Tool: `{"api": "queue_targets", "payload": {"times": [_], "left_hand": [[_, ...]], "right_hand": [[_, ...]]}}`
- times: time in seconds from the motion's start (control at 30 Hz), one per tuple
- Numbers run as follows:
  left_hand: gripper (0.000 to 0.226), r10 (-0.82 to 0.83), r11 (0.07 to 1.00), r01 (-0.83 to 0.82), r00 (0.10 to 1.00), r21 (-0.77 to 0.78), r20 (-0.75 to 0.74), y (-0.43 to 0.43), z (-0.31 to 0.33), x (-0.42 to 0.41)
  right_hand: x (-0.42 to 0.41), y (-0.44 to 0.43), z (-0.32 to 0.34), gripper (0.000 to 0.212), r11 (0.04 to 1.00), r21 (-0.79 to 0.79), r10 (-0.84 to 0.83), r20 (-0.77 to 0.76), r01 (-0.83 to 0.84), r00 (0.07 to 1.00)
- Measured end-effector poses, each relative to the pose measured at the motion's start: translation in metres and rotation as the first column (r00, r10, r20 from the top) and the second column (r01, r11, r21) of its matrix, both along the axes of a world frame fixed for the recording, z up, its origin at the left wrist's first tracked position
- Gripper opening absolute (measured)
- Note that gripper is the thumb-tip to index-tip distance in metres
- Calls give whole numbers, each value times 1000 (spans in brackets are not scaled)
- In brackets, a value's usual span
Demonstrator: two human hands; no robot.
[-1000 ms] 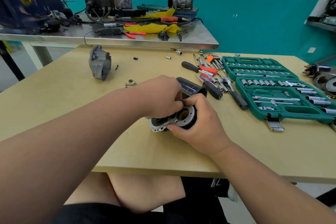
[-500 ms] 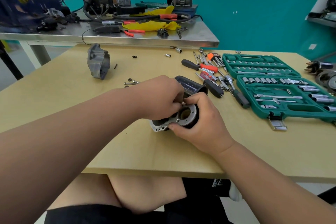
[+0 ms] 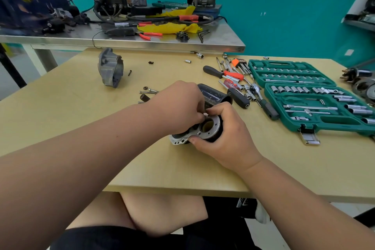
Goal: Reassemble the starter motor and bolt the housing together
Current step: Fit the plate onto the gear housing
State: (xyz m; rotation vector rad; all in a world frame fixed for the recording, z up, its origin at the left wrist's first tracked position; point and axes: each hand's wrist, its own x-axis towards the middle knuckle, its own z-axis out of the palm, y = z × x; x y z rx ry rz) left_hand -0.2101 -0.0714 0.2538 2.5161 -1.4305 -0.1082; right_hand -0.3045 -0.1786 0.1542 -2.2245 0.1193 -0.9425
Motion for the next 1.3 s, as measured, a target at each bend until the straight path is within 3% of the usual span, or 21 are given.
{"api": "queue_targets", "payload": {"times": [0.43, 0.8, 0.97, 1.13, 1.3], "left_hand": [[19, 30, 999, -30, 999, 16, -32, 0, 1, 0], [14, -3, 998, 0, 998, -62, -57, 2, -5, 3], [13, -9, 995, -4, 991, -97, -134, 4, -6, 7], [11, 39, 997, -50, 984, -64, -176, -1, -3, 9], [19, 68, 998, -66, 991, 25, -111, -4, 2, 9]], "right_hand": [[-2, 2, 1, 54, 1000, 0, -4, -14, 4, 1000], [-2, 1, 1, 54, 1000, -6, 9, -3, -9, 1000], [-2, 1, 0, 54, 1000, -8, 9, 0, -9, 1000], [-3, 2, 1, 54, 1000, -14, 1, -8, -1, 1000], [-3, 2, 1, 55, 1000, -24, -20, -22, 19, 1000]]}}
